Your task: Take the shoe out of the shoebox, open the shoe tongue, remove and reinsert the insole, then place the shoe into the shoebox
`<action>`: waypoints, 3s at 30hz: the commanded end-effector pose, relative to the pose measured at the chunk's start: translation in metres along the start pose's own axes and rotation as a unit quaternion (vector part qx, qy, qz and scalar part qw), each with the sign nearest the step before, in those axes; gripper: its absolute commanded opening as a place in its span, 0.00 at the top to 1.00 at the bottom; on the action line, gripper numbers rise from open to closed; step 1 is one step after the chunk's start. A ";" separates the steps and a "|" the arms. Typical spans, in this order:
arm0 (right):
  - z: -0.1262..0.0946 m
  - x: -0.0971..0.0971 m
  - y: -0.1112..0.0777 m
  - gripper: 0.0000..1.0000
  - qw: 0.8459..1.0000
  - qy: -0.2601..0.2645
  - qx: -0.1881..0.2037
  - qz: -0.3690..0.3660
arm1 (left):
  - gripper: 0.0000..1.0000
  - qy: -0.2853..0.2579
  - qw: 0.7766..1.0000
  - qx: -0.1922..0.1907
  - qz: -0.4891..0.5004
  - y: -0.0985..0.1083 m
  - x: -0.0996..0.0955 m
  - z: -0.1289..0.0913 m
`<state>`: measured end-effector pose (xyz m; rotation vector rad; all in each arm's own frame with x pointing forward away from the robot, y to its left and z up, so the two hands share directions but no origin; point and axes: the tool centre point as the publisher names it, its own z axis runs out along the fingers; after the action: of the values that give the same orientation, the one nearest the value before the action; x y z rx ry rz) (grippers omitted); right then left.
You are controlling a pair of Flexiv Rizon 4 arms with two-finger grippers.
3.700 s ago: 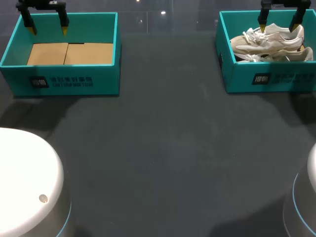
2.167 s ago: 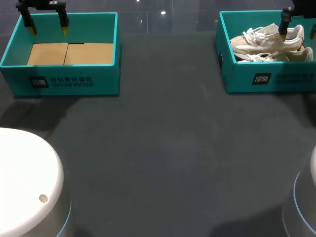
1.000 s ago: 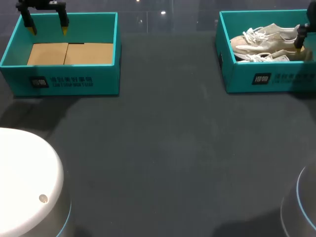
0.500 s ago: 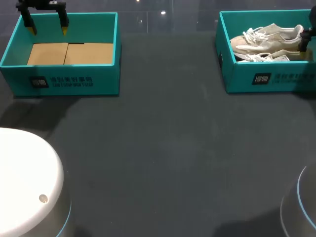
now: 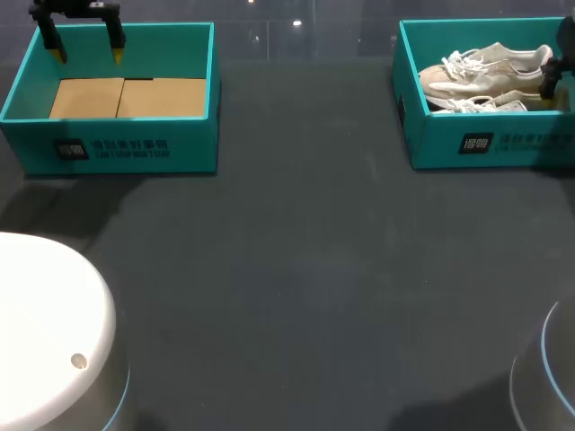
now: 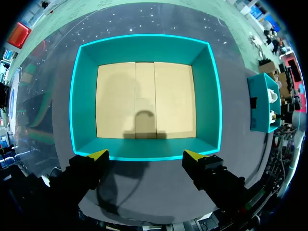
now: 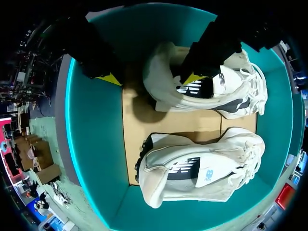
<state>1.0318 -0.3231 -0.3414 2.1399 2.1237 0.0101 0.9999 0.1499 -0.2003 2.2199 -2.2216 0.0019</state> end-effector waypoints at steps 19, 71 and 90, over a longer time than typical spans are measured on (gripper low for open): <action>0.025 -0.005 0.003 0.24 1.000 0.004 0.020 -0.010 | 0.00 0.000 1.000 0.000 0.000 0.000 0.000 0.000; -0.044 -0.022 -0.005 1.00 1.000 -0.012 -0.013 0.018 | 0.00 0.000 1.000 0.000 0.000 0.000 0.000 0.000; -0.130 -0.025 0.000 1.00 0.999 -0.041 -0.014 0.032 | 0.00 0.000 1.000 0.000 0.000 0.000 0.000 0.000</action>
<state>1.0221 -0.3394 -0.2291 2.1466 2.0001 -0.0306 0.9999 0.1500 -0.2003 2.2200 -2.2215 0.0019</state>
